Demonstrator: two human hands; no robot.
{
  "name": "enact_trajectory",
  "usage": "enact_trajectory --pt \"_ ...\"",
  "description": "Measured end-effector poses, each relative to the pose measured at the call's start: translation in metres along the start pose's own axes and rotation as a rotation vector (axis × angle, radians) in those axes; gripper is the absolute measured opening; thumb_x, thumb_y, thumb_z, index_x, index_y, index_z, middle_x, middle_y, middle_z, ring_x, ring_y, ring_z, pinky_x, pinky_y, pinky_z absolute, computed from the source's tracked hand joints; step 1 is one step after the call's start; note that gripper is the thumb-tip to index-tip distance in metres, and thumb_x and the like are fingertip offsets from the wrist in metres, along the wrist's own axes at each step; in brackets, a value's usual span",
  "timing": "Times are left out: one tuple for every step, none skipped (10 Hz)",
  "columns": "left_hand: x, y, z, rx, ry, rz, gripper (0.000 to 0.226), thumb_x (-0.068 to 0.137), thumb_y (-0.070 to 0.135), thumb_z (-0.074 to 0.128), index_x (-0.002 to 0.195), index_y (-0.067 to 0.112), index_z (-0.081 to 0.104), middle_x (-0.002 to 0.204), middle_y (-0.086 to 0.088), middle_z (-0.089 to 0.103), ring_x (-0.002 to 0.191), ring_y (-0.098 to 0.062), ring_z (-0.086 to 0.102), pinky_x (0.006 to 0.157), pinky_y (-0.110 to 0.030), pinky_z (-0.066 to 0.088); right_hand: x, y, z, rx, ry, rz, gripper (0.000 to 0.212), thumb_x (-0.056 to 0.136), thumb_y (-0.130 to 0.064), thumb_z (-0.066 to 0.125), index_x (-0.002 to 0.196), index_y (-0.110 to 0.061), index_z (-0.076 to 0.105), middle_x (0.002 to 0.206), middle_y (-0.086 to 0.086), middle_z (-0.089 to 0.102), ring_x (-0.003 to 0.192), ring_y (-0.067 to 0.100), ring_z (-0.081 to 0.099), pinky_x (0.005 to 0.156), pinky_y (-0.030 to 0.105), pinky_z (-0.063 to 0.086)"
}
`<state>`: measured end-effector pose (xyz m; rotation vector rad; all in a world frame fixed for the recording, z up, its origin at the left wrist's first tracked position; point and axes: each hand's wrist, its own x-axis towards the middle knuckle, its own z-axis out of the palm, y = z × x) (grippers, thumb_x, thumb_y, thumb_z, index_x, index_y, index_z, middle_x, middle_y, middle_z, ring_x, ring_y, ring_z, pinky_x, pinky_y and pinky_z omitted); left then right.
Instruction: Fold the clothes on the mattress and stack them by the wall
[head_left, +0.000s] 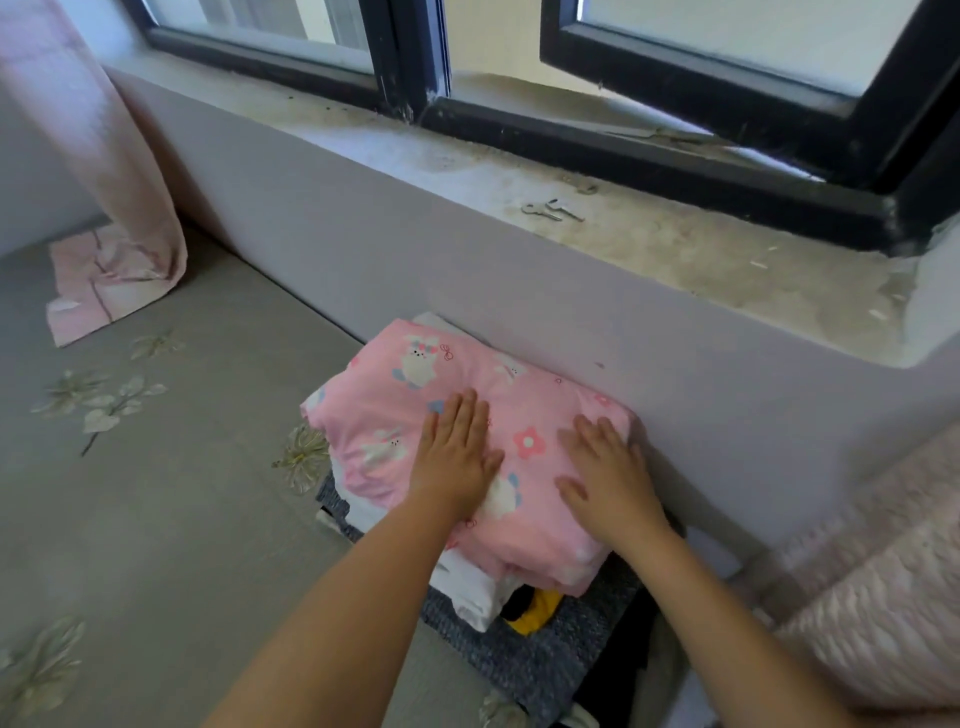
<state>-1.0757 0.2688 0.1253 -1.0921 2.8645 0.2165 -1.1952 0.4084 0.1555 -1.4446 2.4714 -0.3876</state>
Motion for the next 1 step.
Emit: enact_trajectory --pt "-0.0016 -0.0021 0.0016 0.000 -0.024 0.008 0.064 0.098 0.041 0.022 0.145 0.012 -0.010 0.154 -0.005 -0.016 0.141 -0.019 -0.016 0.111 -0.033 -0.015 -0.0048 -0.0058 -0.0554 0.606 0.349 0.018 0.034 0.086 -0.028 0.059 0.120 -0.020 0.059 0.126 0.008 0.058 0.115 0.015 0.053 0.094 0.013 0.034"
